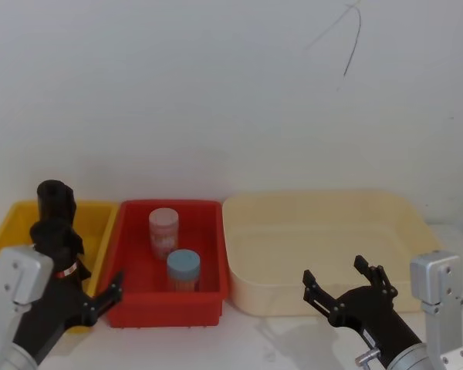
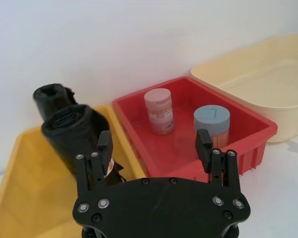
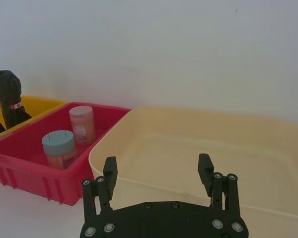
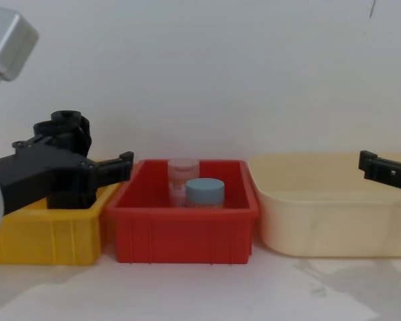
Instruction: Pick up the garbage bag with the one hand and transfer it to the other hand.
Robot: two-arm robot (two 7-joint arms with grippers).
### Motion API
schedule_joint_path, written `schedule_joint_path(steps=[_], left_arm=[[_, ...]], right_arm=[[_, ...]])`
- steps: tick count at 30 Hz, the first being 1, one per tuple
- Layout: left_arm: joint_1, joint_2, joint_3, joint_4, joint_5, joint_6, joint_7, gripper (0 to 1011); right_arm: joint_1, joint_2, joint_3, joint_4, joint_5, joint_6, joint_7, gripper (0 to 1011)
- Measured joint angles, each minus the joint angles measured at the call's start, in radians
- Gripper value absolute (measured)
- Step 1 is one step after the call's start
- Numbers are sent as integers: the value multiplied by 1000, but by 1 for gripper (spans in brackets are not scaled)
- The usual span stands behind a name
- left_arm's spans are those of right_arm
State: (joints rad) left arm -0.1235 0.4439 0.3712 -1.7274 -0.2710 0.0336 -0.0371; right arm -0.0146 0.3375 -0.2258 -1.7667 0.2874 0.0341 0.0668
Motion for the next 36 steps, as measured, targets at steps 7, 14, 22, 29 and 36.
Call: schedule_joint_path(steps=[7, 14, 22, 29, 36], left_arm=[[33, -3, -44, -16, -38, 15, 13, 1001], [37, -19, -82, -1, -60, 36, 39, 1001], [15, -37, -105, 47, -73, 53, 51, 1001], [-14, -49, -111, 91, -80, 59, 37, 1001], [-53, -58, -103, 133, -84, 59, -2, 1001]], right_arm=[[0, 0, 0, 0, 0, 0, 0, 1000], [0, 0, 0, 0, 0, 0, 0, 1000], [0, 0, 0, 0, 0, 0, 0, 1000], [0, 0, 0, 0, 0, 0, 0, 1000], [0, 0, 0, 0, 0, 0, 0, 1000]])
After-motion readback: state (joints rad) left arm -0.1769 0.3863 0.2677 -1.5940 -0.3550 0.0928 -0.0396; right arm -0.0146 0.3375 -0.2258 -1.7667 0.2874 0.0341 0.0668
